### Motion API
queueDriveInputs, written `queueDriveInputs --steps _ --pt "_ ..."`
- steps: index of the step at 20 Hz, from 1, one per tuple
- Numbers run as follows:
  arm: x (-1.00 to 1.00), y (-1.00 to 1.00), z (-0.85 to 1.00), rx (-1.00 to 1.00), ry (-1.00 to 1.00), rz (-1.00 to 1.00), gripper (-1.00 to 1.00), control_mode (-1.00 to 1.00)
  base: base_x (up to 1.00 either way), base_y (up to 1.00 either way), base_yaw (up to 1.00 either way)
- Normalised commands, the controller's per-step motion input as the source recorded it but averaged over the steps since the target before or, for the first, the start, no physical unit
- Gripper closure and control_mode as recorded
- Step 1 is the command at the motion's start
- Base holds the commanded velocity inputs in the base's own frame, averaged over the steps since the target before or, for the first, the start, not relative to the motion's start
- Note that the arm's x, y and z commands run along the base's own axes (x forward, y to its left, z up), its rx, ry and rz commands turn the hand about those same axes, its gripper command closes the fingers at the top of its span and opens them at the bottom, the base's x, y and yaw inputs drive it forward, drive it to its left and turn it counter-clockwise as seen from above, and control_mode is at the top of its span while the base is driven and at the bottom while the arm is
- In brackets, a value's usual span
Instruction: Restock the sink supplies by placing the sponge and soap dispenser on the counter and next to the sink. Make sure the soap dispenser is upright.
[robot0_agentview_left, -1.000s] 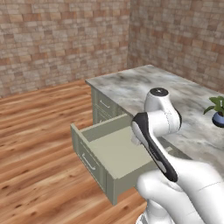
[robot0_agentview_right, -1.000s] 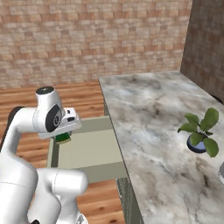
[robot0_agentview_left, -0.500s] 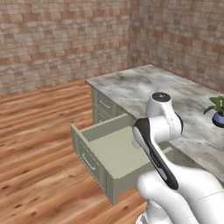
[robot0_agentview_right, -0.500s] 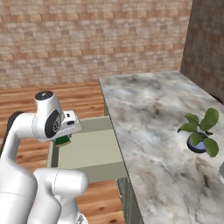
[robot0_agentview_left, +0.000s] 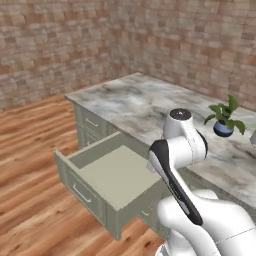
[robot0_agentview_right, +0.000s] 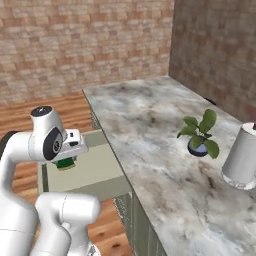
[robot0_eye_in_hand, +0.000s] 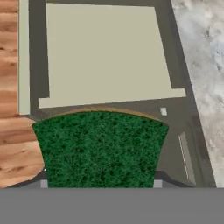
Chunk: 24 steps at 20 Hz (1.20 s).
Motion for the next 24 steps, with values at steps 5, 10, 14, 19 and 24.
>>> queueDriveInputs --steps 5,10,14,19,24 --pt "0.00 0.00 0.00 0.00 0.00 0.00 1.00 1.00 -0.46 0.09 -0.88" --pt "0.00 0.00 0.00 0.00 0.00 0.00 1.00 1.00 -0.36 0.02 -0.92" --pt "0.00 0.00 0.00 0.00 0.00 0.00 1.00 1.00 -0.23 0.00 -0.98" --pt "0.00 0.00 0.00 0.00 0.00 0.00 1.00 1.00 -0.02 0.00 -1.00" --pt "0.00 0.00 0.00 0.00 0.00 0.00 1.00 1.00 0.00 0.00 -1.00"
